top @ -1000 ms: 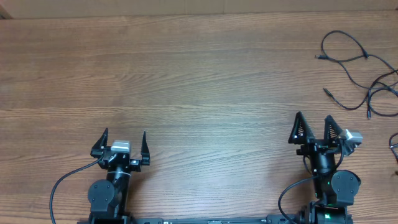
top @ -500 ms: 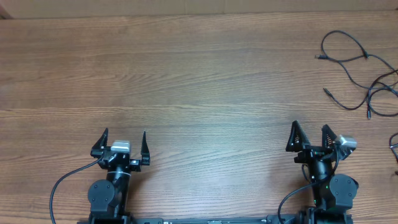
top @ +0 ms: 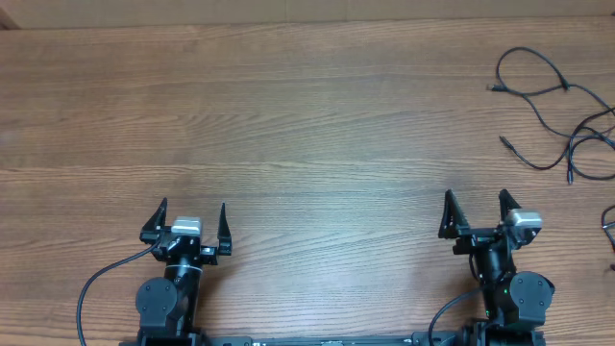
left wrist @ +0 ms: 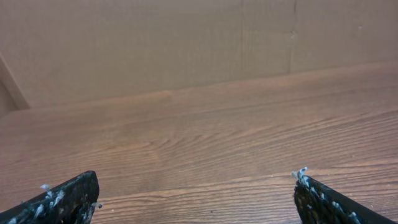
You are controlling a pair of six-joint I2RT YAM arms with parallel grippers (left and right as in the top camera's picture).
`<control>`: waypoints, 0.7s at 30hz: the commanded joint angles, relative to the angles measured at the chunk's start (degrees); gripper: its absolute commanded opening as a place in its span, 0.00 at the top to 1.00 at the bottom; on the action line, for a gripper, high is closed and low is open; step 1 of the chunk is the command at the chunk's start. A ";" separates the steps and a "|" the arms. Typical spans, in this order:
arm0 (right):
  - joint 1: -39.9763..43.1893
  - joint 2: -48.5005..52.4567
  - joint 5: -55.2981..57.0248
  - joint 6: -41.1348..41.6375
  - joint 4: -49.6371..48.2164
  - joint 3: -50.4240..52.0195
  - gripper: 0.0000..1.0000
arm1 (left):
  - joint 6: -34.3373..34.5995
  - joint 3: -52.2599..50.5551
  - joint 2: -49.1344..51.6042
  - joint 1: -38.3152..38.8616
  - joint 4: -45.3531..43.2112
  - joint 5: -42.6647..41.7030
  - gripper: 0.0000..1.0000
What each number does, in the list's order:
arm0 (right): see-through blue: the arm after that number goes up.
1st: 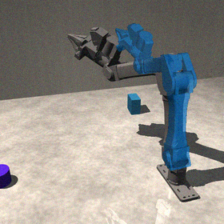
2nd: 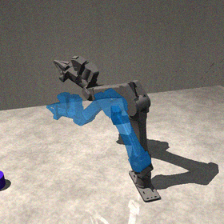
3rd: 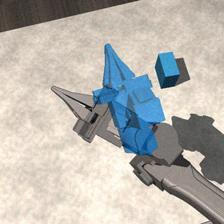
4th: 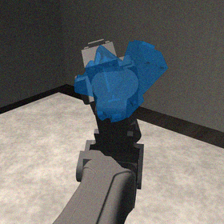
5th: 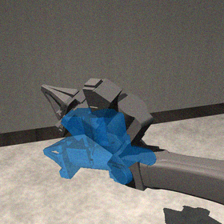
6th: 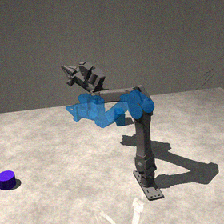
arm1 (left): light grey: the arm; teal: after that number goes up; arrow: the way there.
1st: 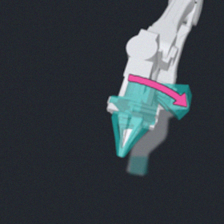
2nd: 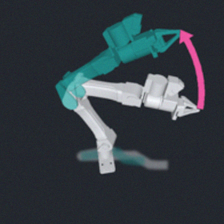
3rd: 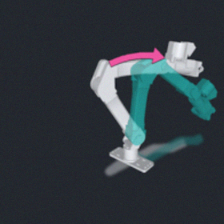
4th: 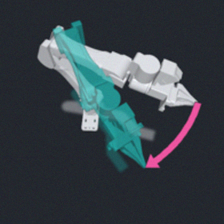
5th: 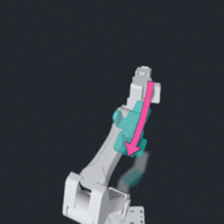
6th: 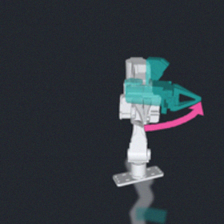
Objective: Untangle cables
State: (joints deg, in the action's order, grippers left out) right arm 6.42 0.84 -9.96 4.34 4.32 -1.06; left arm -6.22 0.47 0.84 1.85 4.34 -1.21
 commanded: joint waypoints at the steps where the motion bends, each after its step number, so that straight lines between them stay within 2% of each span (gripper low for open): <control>1: -1.25 -0.70 -0.85 -6.45 -0.31 0.63 0.00 | -1.09 -0.20 -0.63 -0.33 0.13 0.17 0.00; 21: -2.93 -0.70 1.31 -7.63 -0.15 0.61 0.00 | -1.09 -0.20 -0.63 -0.33 0.13 0.17 0.00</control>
State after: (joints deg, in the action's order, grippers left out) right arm 3.97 0.84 -9.43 -2.98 4.34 -1.06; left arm -6.22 0.47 0.84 1.85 4.34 -1.21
